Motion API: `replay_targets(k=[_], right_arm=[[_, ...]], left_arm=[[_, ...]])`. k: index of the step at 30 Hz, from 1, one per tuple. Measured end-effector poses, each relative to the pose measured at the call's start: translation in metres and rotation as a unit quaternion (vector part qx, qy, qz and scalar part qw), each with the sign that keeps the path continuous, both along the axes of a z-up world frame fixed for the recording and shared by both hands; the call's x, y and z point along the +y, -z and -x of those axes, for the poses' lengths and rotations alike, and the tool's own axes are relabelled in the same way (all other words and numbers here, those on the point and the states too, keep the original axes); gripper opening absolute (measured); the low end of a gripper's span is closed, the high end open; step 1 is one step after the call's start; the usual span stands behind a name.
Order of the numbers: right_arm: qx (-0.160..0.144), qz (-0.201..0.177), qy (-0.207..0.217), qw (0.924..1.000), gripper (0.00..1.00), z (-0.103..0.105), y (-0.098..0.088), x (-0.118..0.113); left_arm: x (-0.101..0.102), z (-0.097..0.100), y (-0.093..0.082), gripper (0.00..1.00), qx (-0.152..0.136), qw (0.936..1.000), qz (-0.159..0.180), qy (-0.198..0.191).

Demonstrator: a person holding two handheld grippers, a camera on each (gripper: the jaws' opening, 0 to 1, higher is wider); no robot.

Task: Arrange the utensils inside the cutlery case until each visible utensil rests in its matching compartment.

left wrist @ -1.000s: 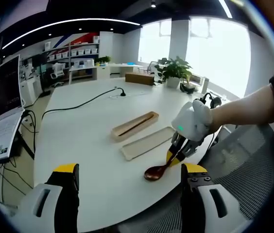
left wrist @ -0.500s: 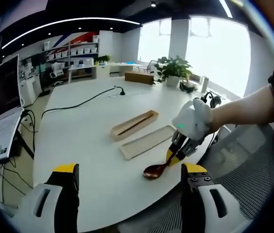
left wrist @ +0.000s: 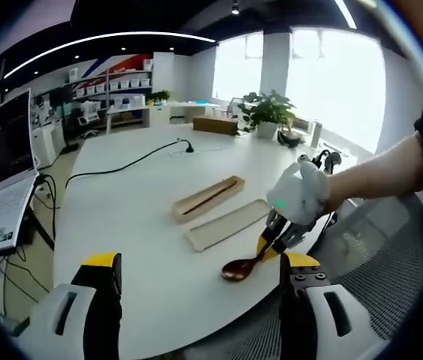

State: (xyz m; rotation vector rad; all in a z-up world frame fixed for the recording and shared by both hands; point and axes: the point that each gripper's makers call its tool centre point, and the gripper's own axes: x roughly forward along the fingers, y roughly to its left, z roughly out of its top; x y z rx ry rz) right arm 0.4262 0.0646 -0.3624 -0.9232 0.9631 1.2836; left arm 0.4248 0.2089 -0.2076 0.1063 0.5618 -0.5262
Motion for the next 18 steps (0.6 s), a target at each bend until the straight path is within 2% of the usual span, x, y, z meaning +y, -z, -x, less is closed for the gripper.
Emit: replay_targets(k=[6,11,18], right_arm=[[0.002,-0.007,0.009,0.9999,0.01,-0.001,0.000,0.001],[0.003,-0.004,0.001,1.0000,0.01,0.002,0.000,0.001],[-0.004,-0.015,0.029,0.9995,0.01,-0.012,-0.012,-0.003]], left_arm=[[-0.001,0.001,0.001,0.89,0.001,1.0000,-0.001,0.003],[-0.002,0.000,0.000,0.89,0.001,1.0000,0.002,0.001],[-0.002,0.001,0.001,0.89,0.002,1.0000,0.000,0.004]])
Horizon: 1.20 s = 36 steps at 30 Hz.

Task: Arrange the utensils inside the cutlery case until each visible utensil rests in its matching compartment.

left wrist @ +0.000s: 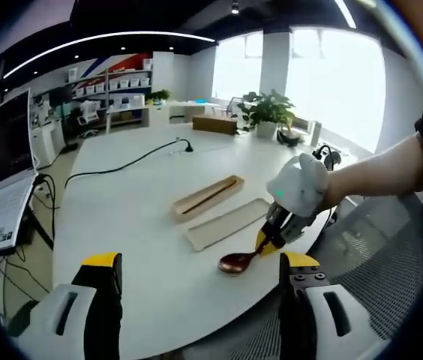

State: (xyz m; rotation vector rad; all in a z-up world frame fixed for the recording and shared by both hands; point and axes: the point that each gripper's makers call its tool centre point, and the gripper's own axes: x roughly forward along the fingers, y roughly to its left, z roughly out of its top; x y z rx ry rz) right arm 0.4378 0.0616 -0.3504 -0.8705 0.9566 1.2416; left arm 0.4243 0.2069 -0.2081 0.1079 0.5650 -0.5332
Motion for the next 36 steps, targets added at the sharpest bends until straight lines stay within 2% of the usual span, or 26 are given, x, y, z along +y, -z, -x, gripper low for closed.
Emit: replay_targets(k=[3,5,10,14,23,29,36], right_arm=[[-0.013,0.002,0.006,0.9999,0.01,-0.009,-0.005,-0.005],[-0.011,-0.002,0.020,0.9997,0.01,-0.013,-0.008,-0.007],[-0.017,-0.002,0.024,0.9996,0.01,-0.019,-0.017,-0.013],[-0.027,-0.020,0.045,0.9984,0.01,-0.034,-0.031,-0.015],[-0.043,-0.031,0.049,0.9974,0.01,-0.052,-0.051,-0.019],[-0.058,-0.015,0.048,0.9971,0.01,-0.074,-0.054,-0.030],[-0.069,0.006,0.037,0.9969,0.01,-0.099,-0.059,-0.031]], left_arm=[[0.000,-0.001,-0.002,0.88,-0.003,1.0000,0.005,-0.003],[0.000,-0.001,-0.001,0.89,-0.003,1.0000,0.007,-0.002],[-0.003,-0.001,0.000,0.88,-0.002,1.0000,-0.001,0.009],[-0.002,-0.001,0.001,0.88,0.001,1.0000,0.002,0.005],[-0.003,0.000,0.001,0.88,0.000,1.0000,0.003,0.005],[-0.004,0.000,0.001,0.88,0.000,1.0000,0.004,0.007],[-0.005,0.000,0.001,0.88,0.002,0.9999,0.007,0.010]])
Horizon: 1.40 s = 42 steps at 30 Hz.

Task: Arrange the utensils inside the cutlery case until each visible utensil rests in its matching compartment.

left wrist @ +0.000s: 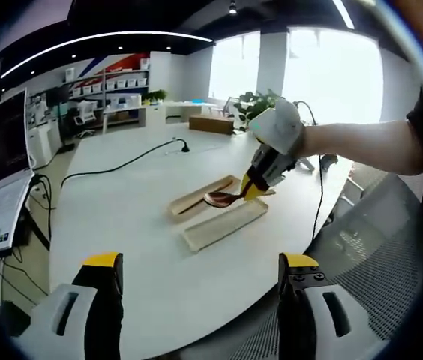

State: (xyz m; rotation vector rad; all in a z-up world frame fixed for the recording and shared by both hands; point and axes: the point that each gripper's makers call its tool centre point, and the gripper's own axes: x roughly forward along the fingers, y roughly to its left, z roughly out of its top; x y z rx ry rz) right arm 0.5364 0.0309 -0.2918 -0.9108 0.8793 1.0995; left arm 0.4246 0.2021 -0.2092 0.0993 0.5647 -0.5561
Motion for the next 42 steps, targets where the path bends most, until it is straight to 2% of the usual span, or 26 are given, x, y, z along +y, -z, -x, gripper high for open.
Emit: replay_targets(k=[10,16,27,30,38,42], right_arm=[[0.000,0.039,-0.027,0.9989,0.01,-0.028,0.008,0.002],[-0.008,0.074,-0.057,0.9956,0.01,-0.046,0.014,0.005],[-0.016,0.106,-0.098,0.9894,0.01,-0.077,0.025,0.021],[-0.010,0.110,-0.099,0.9890,0.01,-0.081,0.031,0.024],[0.002,0.118,-0.114,0.9865,0.01,-0.088,0.046,0.029],[0.006,0.120,-0.117,0.9858,0.01,-0.090,0.050,0.030]], left_arm=[[-0.001,0.000,0.002,0.88,0.006,1.0000,0.007,0.001],[-0.001,0.000,0.003,0.88,0.010,0.9999,0.011,-0.001],[0.003,-0.001,0.006,0.88,0.020,0.9995,0.018,-0.014],[0.002,-0.001,0.007,0.88,0.019,0.9998,0.003,-0.008],[0.005,0.000,0.010,0.88,0.030,0.9993,0.012,-0.017],[0.006,0.000,0.011,0.88,0.029,0.9995,0.001,-0.013]])
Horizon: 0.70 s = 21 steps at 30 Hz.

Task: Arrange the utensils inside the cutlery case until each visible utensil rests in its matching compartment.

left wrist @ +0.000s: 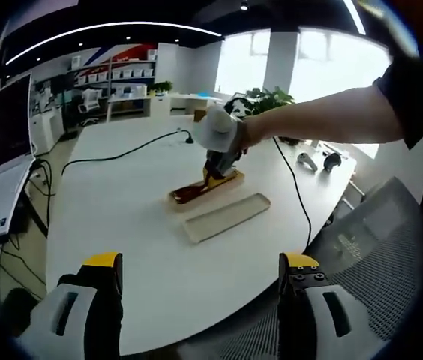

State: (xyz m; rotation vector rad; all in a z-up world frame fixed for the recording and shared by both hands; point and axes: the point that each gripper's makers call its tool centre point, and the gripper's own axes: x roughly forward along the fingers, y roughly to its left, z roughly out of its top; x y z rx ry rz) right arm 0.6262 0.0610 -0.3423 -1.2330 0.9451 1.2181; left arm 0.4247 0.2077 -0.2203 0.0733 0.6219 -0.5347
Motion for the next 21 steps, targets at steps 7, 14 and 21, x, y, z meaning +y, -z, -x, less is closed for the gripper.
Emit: replay_targets(k=[7,14,21], right_arm=[[0.008,0.001,0.006,1.0000,0.01,-0.0003,0.0052,-0.0024],[0.007,0.000,0.010,0.9999,0.01,0.0008,0.0068,-0.0017],[0.019,0.003,0.034,0.9992,0.02,0.0059,0.0097,-0.0018]], left_arm=[[0.0006,0.0011,0.0019,0.88,0.007,1.0000,0.003,0.000],[0.0022,0.0021,0.0029,0.88,0.008,1.0000,0.000,0.001],[0.0045,0.0021,0.0018,0.88,0.006,1.0000,0.001,-0.005]])
